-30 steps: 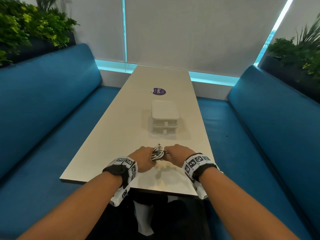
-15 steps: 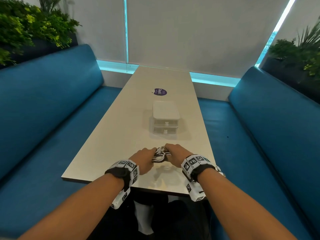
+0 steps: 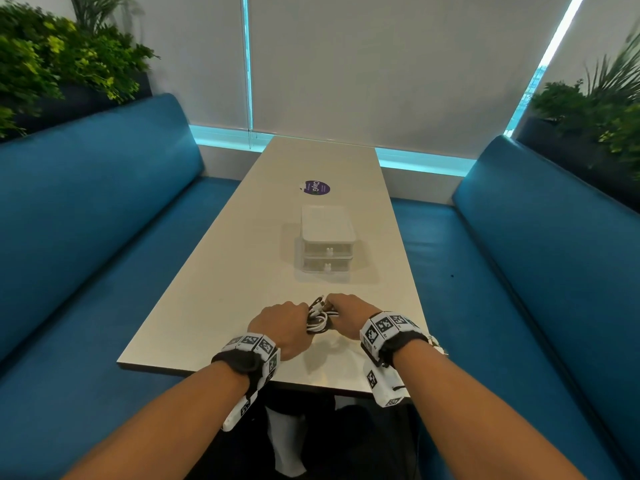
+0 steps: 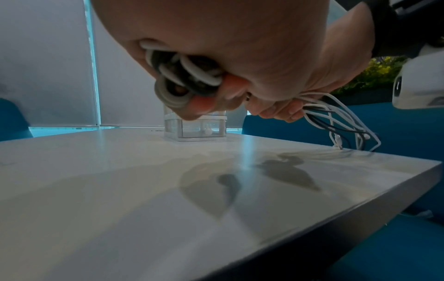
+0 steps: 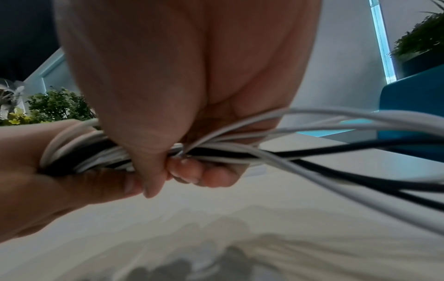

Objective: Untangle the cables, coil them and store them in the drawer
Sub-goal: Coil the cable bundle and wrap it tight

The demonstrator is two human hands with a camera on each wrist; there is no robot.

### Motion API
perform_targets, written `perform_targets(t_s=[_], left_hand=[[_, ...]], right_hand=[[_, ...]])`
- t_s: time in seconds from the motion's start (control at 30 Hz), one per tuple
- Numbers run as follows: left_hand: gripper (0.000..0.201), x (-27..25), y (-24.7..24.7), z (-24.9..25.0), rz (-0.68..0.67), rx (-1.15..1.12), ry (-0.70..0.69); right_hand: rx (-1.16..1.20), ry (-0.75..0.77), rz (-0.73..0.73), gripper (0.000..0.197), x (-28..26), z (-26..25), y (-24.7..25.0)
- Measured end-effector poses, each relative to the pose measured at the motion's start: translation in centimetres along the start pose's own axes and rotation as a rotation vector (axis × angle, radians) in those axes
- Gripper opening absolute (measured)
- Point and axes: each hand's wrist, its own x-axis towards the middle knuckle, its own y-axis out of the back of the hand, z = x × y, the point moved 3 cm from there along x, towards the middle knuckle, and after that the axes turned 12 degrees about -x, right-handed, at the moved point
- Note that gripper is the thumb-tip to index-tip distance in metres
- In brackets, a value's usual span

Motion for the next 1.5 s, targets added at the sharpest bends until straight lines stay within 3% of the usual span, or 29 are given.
perform_targets(t_s=[0.2, 0.5, 0.7, 0.83, 0.93, 1.1, 1.2, 1.3, 1.4, 1.5], left_hand=[[0.017, 1.0, 1.3, -2.2, 0.108, -0.115, 0.093], [0.044, 3.0, 2.6, -5.1, 0.273, -0.488, 0.304], [0.04, 2.2, 0.7, -5.1, 0.164, -0.801, 0.333], [0.065, 1.6, -0.1, -4.8, 0.078, -0.949, 0.282], [0.072, 1.3, -0.3, -4.3, 0.077, -0.979, 0.25], [0.066, 2.3, -0.6, -1.4, 0.103, -1.121, 0.199], [0.048, 2.9, -0.7, -0.7, 0.152, -1.278, 0.299], [0.025, 3.6, -0.7, -0.9, 0.217, -1.264, 0.408], [0.027, 3.8, -0.1, -1.2, 0.293, -1.215, 0.428], [0.03, 4.1, 1.1, -1.8, 0.349, -1.343, 0.407]], right_hand=[[-0.004, -0.004, 0.047, 0.027, -0.5, 0.1, 0.6], [0.059, 0.0, 0.13, 0.036, -1.2, 0.0, -0.4], [0.113, 0.019, 0.163, 0.031, -1.2, -0.6, -1.6], [0.103, 0.047, 0.139, 0.024, -1.3, -1.4, -1.6], [0.076, 0.066, 0.122, 0.023, -1.3, -2.1, -1.5], [-0.005, 0.141, 0.024, 0.025, -0.9, -4.8, -1.8], [0.026, 0.123, 0.025, 0.023, -0.6, -5.0, -1.8], [0.084, 0.146, 0.029, 0.024, -0.8, -4.9, -1.9], [0.183, 0.211, 0.08, 0.022, -1.1, -5.1, -1.2], [0.223, 0.191, 0.128, 0.011, -1.0, -3.9, -1.2]])
